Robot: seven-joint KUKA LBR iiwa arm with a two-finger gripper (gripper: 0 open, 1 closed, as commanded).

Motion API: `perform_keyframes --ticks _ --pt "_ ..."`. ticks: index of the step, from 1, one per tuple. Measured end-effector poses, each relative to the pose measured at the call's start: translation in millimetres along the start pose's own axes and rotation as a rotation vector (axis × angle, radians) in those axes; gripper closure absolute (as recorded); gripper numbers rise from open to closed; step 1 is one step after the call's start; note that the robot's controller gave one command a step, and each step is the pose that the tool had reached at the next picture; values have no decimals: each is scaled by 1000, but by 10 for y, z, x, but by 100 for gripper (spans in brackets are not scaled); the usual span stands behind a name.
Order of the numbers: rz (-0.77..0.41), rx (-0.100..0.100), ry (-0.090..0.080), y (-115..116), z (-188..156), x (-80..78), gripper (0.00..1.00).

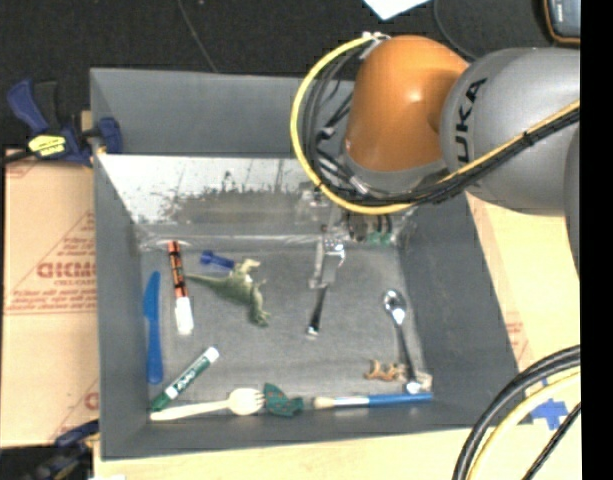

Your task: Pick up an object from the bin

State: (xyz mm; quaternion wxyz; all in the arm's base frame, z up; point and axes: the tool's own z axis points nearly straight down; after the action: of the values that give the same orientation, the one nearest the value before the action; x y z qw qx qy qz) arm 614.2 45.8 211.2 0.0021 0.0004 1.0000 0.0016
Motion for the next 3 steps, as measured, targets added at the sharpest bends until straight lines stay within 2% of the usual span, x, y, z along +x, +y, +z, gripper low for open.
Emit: perform_keyframes --ticks 1,2,3 --pt "15 -2 -2 548 548 -132 0" --pt "27 0 -10 616 549 -36 0" --pt "70 -4 -10 768 716 -193 0"
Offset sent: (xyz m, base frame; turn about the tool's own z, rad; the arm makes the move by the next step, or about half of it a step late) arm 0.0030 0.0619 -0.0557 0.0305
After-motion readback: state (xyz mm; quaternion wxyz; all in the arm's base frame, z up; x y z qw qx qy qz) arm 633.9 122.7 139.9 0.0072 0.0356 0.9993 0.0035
